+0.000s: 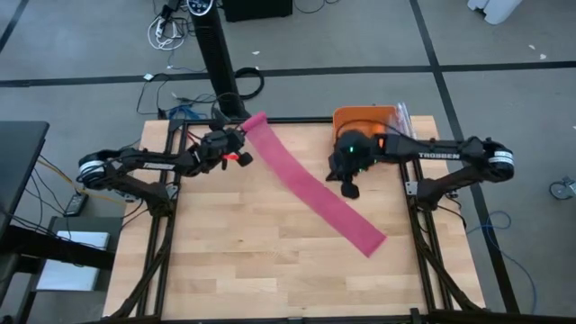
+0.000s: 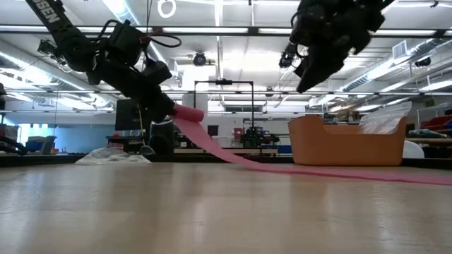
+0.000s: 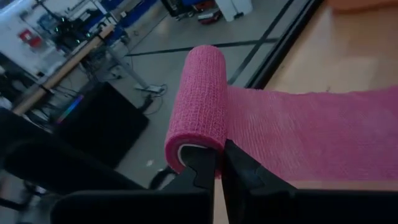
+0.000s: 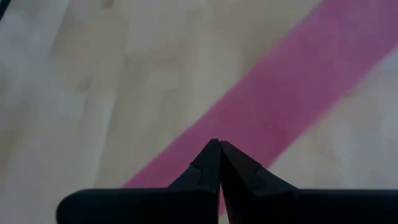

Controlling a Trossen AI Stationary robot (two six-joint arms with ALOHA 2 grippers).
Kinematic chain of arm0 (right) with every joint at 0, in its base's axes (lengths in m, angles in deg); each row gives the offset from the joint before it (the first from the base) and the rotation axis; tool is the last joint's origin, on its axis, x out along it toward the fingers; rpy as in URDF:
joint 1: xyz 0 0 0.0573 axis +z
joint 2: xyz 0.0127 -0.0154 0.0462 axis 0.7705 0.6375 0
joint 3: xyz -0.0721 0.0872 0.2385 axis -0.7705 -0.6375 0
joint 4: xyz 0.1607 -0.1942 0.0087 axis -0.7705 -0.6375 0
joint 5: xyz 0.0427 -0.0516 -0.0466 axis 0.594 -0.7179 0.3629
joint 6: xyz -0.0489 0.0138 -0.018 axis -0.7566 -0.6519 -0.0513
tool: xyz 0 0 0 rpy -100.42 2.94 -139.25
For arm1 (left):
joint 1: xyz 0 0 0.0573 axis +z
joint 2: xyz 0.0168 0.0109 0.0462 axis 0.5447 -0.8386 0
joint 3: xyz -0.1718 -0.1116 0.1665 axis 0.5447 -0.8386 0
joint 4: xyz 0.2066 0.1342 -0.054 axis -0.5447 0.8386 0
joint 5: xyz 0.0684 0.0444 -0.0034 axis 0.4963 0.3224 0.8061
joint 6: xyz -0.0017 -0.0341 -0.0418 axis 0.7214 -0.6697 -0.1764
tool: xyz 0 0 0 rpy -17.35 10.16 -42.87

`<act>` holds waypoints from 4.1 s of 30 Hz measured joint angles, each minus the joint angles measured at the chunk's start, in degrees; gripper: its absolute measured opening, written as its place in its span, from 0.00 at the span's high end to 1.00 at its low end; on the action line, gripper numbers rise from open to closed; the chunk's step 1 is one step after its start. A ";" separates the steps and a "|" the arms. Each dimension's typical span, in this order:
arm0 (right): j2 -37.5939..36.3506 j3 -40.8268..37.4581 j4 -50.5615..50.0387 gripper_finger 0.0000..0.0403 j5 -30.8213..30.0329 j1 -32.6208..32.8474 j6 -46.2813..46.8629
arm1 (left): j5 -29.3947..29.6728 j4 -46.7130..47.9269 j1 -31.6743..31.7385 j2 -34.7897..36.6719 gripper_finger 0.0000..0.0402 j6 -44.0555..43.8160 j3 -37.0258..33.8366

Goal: Roll bandage
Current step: Roll the pink bandage

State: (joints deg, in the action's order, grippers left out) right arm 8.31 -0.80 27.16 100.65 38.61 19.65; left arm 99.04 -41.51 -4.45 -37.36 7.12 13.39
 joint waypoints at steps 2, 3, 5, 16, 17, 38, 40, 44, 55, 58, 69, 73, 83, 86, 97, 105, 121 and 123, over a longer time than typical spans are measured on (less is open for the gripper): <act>0.42 0.00 -2.95 0.98 -3.05 4.93 0.03 | -0.06 -0.26 1.18 0.00 0.96 2.36 0.00; 0.62 0.00 -4.25 0.98 -4.63 7.47 0.31 | -0.04 -0.46 1.79 0.00 0.96 3.29 0.00; 0.63 -0.02 -7.32 0.98 -6.88 12.78 1.70 | -1.12 -0.12 2.95 0.00 0.96 3.71 0.00; 4.10 -0.02 -15.47 0.91 -11.99 38.44 21.47 | -9.44 0.09 5.16 0.00 0.96 3.50 0.00; 4.95 -0.02 -16.06 0.88 -12.33 39.83 22.85 | -9.66 0.07 5.18 0.00 0.96 3.50 0.00; 18.97 -0.25 -20.65 0.71 -9.23 44.65 27.38 | -11.70 1.28 5.18 0.00 0.96 1.95 0.00; 18.87 -0.93 -19.12 0.73 -9.22 44.63 26.34 | -11.68 1.55 5.21 0.00 0.96 1.95 0.00; 18.92 -1.42 -18.42 0.79 -9.19 44.44 25.53 | -11.68 1.76 5.24 -0.02 0.96 1.77 0.00; 18.67 4.07 -22.95 0.99 -6.54 44.60 29.44 | -13.46 1.78 6.63 -0.02 0.96 1.75 0.00; 18.45 11.39 -28.69 0.99 -9.49 45.39 31.17 | -14.13 1.73 7.63 -0.02 0.96 2.26 0.00; 18.78 47.75 -53.06 1.00 -33.57 48.50 36.40 | -17.99 3.52 8.95 -0.04 0.96 4.66 0.00; 18.80 58.22 -55.92 1.00 -44.04 48.27 33.02 | -19.61 4.61 7.99 -0.04 0.96 4.63 0.00; 18.83 72.44 -52.19 1.00 -61.78 42.46 14.06 | -22.51 8.13 1.21 -0.07 0.96 3.12 0.00; 18.84 74.16 -47.00 1.00 -65.00 39.65 6.46 | -23.04 8.53 -1.79 -0.07 0.96 1.79 0.00; 18.84 78.11 -11.56 1.00 -77.23 33.31 -30.82 | -23.20 1.42 -11.57 -7.96 0.96 -3.91 0.02; 18.80 78.16 19.39 1.00 -83.54 30.41 -61.56 | -24.69 -6.72 -19.32 -12.83 0.96 -8.64 0.51; 19.91 78.05 22.91 1.00 -79.68 19.40 -65.14 | -28.22 3.13 -32.74 -13.90 0.96 -10.88 10.12; 19.91 78.05 24.69 1.00 -78.44 17.88 -66.39 | -28.20 3.07 -33.59 -14.94 0.96 -12.05 10.12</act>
State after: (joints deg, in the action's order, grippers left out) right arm 28.22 77.26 51.85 22.20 56.49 -46.74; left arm 70.83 -38.44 -38.04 -52.30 -4.93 23.51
